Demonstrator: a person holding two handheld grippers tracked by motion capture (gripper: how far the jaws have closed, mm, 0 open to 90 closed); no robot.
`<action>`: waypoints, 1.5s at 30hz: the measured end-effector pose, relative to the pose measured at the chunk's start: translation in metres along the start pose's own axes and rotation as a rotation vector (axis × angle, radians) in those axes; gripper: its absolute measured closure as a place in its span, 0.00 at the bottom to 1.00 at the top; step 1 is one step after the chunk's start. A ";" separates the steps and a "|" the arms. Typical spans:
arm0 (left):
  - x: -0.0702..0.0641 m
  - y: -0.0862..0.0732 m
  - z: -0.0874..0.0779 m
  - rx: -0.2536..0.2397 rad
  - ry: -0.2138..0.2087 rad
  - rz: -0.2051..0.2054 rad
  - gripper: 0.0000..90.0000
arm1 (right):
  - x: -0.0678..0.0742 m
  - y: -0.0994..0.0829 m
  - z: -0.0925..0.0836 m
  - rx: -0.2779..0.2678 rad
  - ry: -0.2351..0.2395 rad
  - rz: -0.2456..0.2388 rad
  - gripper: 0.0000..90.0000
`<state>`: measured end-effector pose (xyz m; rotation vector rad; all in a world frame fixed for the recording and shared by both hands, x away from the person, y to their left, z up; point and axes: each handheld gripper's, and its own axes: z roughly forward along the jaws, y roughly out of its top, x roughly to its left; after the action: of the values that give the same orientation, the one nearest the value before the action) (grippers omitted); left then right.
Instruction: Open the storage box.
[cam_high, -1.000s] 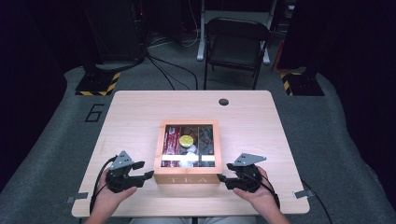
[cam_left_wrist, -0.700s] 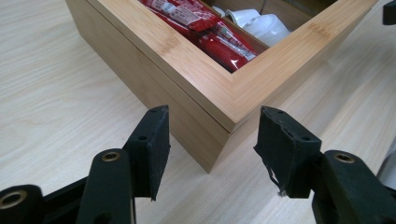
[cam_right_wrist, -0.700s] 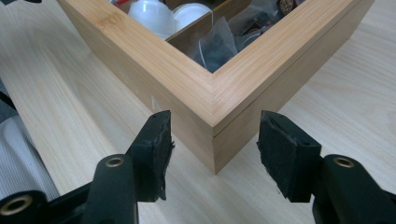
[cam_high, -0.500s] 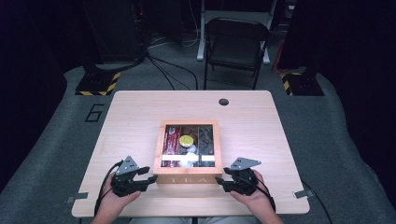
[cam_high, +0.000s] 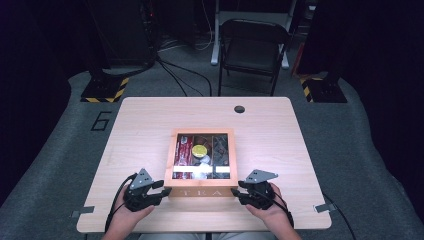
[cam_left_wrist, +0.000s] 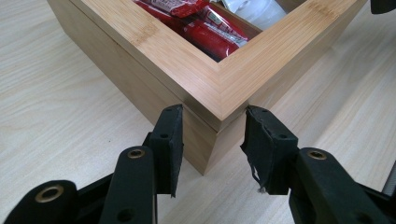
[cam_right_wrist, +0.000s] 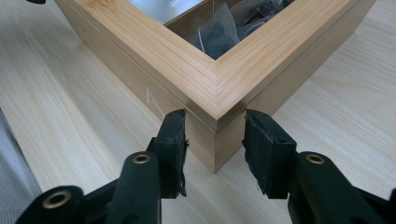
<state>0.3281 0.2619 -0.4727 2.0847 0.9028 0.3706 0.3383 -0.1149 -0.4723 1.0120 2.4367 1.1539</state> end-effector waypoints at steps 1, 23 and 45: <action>-0.001 0.000 0.000 0.000 0.002 0.004 0.64 | 0.000 0.000 0.000 0.000 0.001 0.006 0.65; -0.003 0.007 -0.002 -0.029 0.007 -0.010 0.64 | 0.002 0.007 -0.004 -0.051 -0.010 -0.011 0.66; 0.001 0.034 -0.013 -0.068 0.008 -0.057 0.57 | -0.005 0.032 -0.019 -0.082 0.008 0.008 0.62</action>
<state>0.3382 0.2560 -0.4386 1.9926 0.9400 0.3750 0.3476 -0.1149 -0.4360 0.9962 2.3722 1.2512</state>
